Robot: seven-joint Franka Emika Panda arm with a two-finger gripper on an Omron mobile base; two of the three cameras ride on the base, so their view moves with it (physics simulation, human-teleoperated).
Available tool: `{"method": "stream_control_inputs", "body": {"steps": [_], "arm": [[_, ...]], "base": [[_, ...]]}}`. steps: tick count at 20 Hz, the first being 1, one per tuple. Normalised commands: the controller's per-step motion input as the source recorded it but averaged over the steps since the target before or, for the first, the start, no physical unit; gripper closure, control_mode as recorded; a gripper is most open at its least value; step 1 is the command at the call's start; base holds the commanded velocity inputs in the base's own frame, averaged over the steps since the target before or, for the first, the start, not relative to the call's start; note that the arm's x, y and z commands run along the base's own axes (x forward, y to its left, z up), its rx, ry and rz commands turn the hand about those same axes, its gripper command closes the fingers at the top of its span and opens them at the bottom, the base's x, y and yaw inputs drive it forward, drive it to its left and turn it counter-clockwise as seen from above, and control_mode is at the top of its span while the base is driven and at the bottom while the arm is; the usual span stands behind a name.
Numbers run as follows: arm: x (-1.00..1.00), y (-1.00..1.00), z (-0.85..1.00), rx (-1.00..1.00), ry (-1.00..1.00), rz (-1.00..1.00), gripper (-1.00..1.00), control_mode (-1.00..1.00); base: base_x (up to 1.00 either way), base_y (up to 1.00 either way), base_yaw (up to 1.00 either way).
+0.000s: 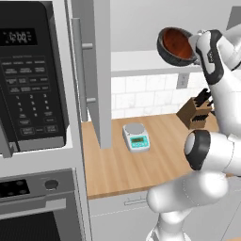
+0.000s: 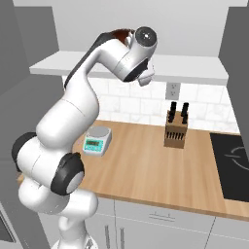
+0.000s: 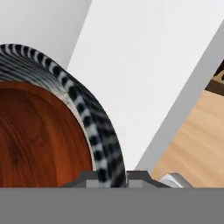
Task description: Pick up the bowls on the counter and stack them on top of one another in the open cabinet. Place the smaller bowl on top of the larger bowl.
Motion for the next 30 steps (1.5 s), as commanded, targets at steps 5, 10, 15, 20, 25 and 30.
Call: {"method": "stream_control_inputs", "body": {"steps": [5,10,15,20,25,30], "arm": [[0.42,0.1,0.02,0.0,0.06,0.0,1.0,-1.0],[0.52,0.1,0.08,0.0,0.0,0.0,1.0,-1.0],[0.68,0.1,0.0,0.0,0.0,0.0,-1.0,-1.0],[0.32,0.02,0.0,0.0,0.01,0.0,-1.0,-1.0],[-0.46,0.0,0.07,0.0,-0.14,0.0,-1.0,-1.0],[-1.0,0.0,0.07,0.0,-0.41,0.0,-1.0,-1.0]], "base": [[0.0,0.0,0.0],[0.0,0.0,0.0],[0.0,0.0,0.0],[0.0,0.0,0.0],[0.0,0.0,0.0],[0.0,0.0,0.0]]}}
